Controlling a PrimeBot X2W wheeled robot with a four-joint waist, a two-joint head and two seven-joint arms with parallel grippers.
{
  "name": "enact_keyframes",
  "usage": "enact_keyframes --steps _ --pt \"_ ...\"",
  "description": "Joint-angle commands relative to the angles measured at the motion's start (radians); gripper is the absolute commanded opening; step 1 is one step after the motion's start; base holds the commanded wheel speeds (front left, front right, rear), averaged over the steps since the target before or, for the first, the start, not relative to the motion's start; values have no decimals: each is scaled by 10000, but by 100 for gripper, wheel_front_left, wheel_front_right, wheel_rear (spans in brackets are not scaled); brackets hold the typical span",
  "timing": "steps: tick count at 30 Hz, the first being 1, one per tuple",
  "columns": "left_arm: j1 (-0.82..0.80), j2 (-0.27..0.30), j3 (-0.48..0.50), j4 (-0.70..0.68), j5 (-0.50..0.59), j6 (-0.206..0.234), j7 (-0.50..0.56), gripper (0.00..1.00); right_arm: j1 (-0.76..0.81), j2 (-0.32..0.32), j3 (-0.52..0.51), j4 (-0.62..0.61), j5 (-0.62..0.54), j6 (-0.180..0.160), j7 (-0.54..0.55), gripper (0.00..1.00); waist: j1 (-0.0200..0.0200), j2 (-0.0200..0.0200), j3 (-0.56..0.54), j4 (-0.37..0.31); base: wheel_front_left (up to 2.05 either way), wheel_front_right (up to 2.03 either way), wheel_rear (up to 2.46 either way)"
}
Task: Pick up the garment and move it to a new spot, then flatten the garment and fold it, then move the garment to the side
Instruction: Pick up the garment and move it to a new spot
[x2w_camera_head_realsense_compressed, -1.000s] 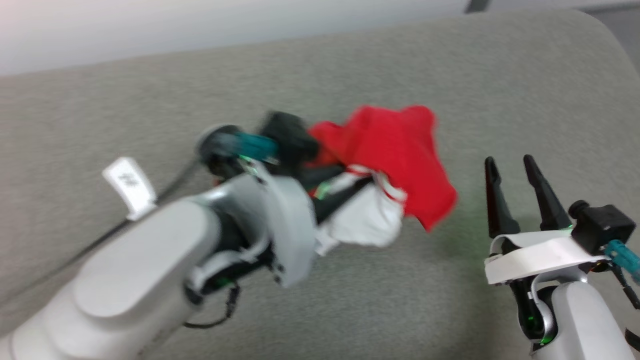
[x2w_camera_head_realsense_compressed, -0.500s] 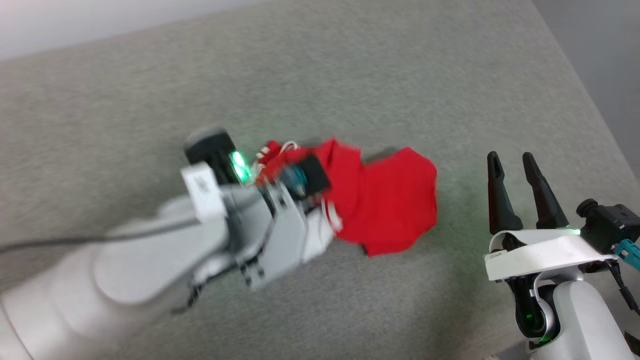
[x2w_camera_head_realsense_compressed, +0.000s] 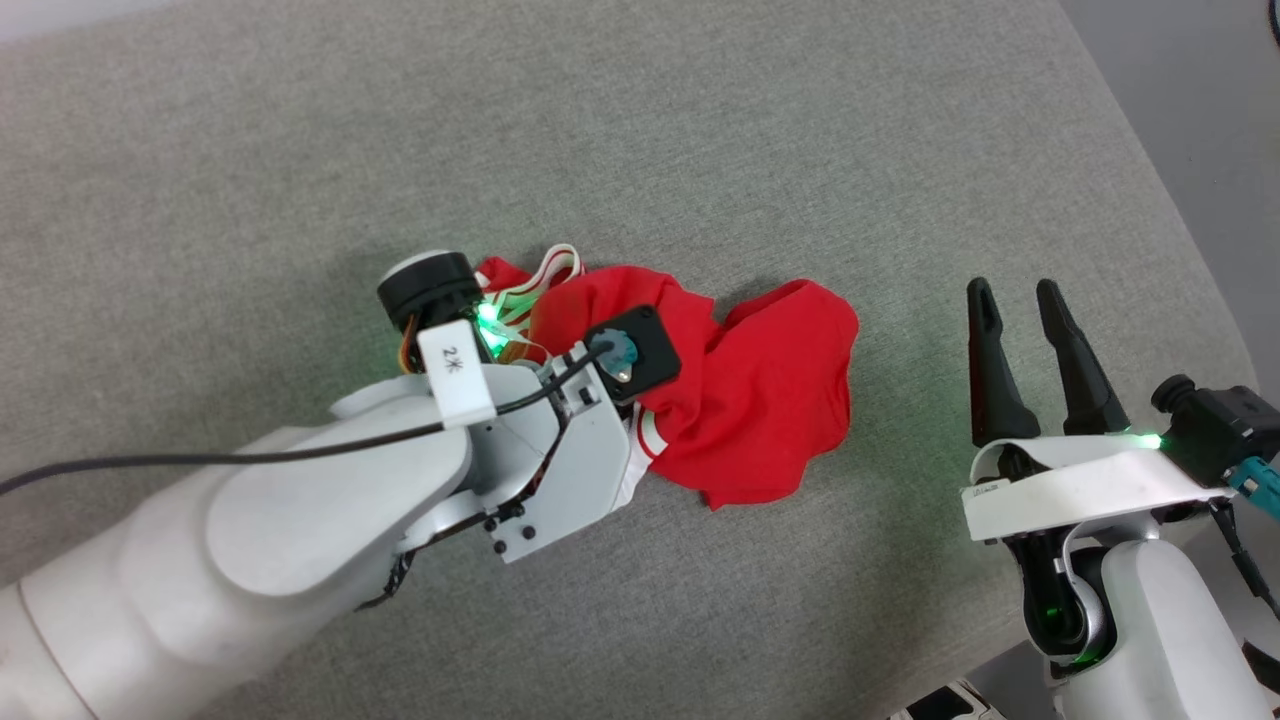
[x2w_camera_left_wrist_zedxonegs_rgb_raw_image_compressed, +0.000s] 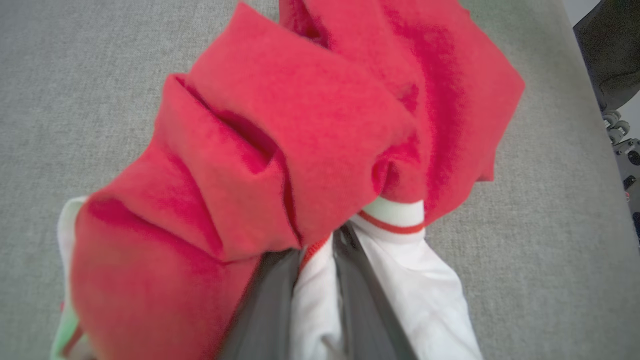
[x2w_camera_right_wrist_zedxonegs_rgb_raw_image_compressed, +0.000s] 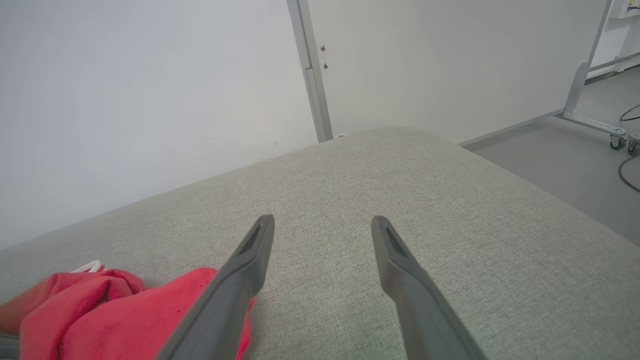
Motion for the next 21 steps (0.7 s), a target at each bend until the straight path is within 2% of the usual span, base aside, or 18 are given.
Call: enact_keyframes --steps 1,6,9,10,12,13,14,21 --pt "456 259 -249 419 121 39 328 0 -74 25 -35 -34 -47 -14 -6 100 0 0 -4 29 0 0 0" --pt "832 250 -308 603 280 36 720 0 -170 24 103 -91 -125 -14 -6 100 0 0 -64 195 0 0 0" --pt "825 152 -312 837 354 37 476 1 -222 24 242 -114 -161 -14 -6 100 0 0 -117 326 0 0 0" --pt "804 105 -307 907 369 37 368 31 -234 26 275 -121 -192 -14 -6 100 0 0 -152 385 0 0 0" --pt "609 8 -268 1074 227 42 -83 58 -213 24 307 -113 -302 -14 -5 100 0 0 -259 547 0 0 0" --pt "524 -50 -249 1129 173 45 -264 91 -177 24 319 -94 -376 -14 -6 100 0 0 -333 639 0 0 0" --pt "432 -101 -234 1153 148 46 -455 99 -133 24 313 -77 -486 -14 -6 100 0 0 -411 755 0 0 0" --pt "-156 -591 -138 810 -283 36 -2039 100 157 20 22 23 -1335 -14 -6 100 0 0 -1166 1836 0 0 0"
